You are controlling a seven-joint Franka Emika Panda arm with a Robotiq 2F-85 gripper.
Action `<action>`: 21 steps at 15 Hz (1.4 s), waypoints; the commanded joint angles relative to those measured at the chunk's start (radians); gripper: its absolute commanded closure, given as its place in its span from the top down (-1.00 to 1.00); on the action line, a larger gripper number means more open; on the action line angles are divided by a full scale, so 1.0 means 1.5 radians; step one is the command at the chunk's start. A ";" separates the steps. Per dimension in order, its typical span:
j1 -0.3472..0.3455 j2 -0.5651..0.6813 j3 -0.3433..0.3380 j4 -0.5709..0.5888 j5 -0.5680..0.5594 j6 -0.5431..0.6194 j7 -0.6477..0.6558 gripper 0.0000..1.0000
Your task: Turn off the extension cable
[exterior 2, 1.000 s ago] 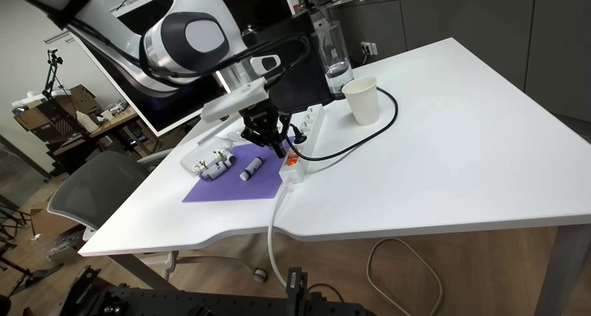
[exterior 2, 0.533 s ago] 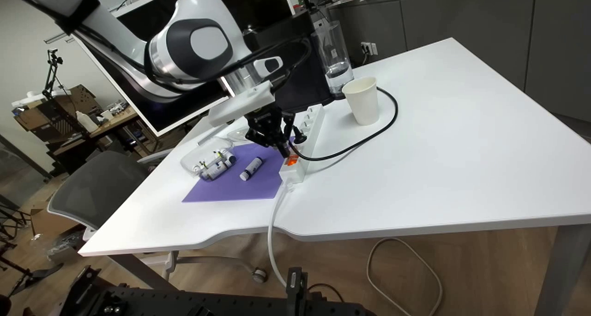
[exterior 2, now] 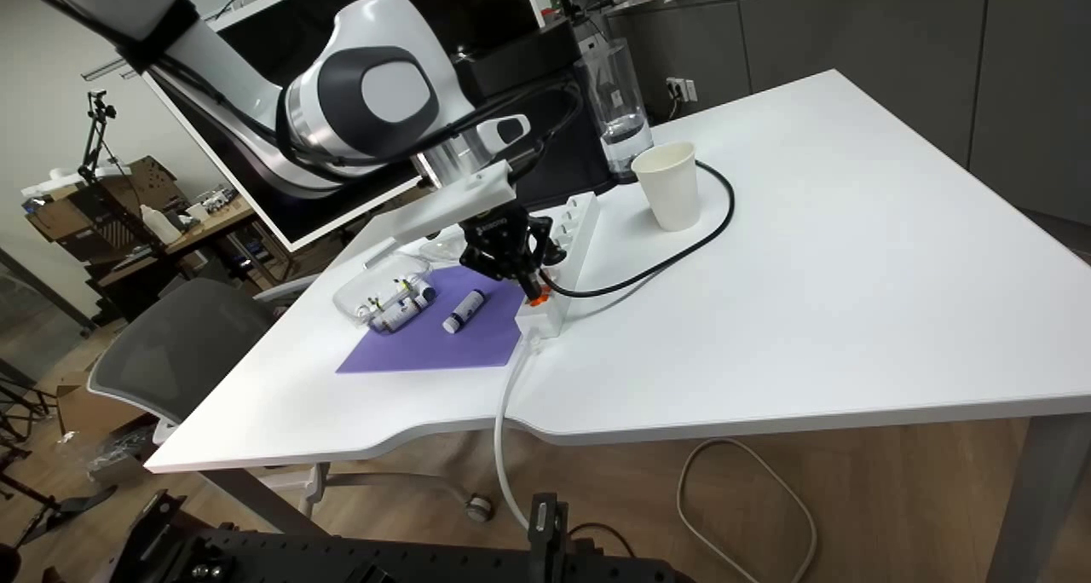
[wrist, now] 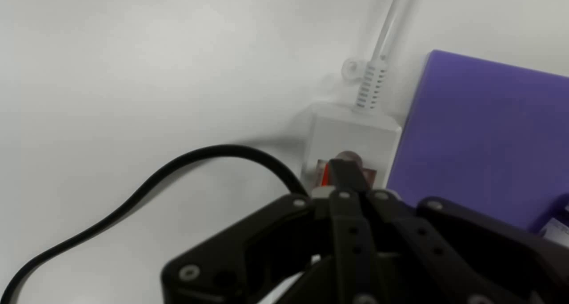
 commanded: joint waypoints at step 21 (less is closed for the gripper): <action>-0.003 0.044 0.022 0.031 -0.001 0.047 0.017 -1.00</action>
